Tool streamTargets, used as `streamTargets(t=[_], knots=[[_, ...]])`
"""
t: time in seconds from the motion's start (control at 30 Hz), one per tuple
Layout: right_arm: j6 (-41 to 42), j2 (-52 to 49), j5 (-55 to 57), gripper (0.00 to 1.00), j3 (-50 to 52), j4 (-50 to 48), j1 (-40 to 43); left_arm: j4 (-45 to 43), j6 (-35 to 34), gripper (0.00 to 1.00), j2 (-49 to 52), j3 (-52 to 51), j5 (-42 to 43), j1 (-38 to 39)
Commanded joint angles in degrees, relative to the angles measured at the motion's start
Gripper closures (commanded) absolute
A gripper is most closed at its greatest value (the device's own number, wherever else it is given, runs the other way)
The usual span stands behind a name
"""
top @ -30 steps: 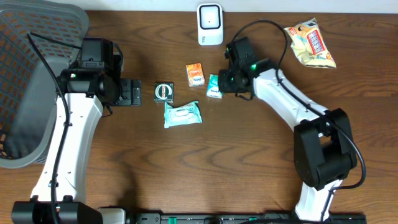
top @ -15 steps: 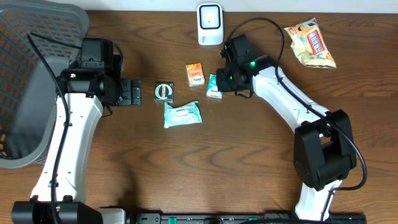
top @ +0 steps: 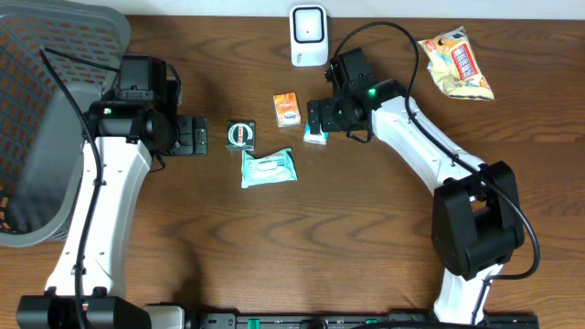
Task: Scan the item barcode
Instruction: 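Lower the right gripper and grasp the green tissue pack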
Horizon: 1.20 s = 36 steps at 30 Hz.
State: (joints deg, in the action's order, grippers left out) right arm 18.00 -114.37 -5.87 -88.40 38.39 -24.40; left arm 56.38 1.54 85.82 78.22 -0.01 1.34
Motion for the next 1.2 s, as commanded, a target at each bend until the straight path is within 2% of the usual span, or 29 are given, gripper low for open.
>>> streamTargets(t=[0.0,0.07,0.13,0.43,0.67,1.0,1.17], knots=[[0.9,0.8,-1.6,0.16,-0.7,0.0,-0.1,0.1,0.4,0.02,0.3,-0.4,-0.5,0.0],[-0.6,0.8,-0.9,0.25,-0.7,-0.4,-0.1,0.1,0.4,0.02,0.3,-0.4,-0.5,0.0],[-2.0,0.8,0.5,0.30,-0.7,-1.0,0.0,0.0,0.4,0.02,0.3,-0.4,-0.5,0.0],[-1.8,0.8,3.6,0.37,-0.3,-2.1,-0.3,0.1,0.4,0.03,0.3,-0.4,-0.5,0.0],[1.7,0.8,4.2,0.39,4.1,-5.9,-0.7,0.1,0.4,0.02,0.3,-0.4,-0.5,0.0],[4.5,0.8,4.2,0.40,13.6,-20.2,-0.8,0.0,0.4,0.02,0.3,-0.4,-0.5,0.0],[5.3,0.7,4.2,0.43,17.7,-25.3,-0.8,0.1,0.4,0.02,0.3,-0.4,-0.5,0.0]])
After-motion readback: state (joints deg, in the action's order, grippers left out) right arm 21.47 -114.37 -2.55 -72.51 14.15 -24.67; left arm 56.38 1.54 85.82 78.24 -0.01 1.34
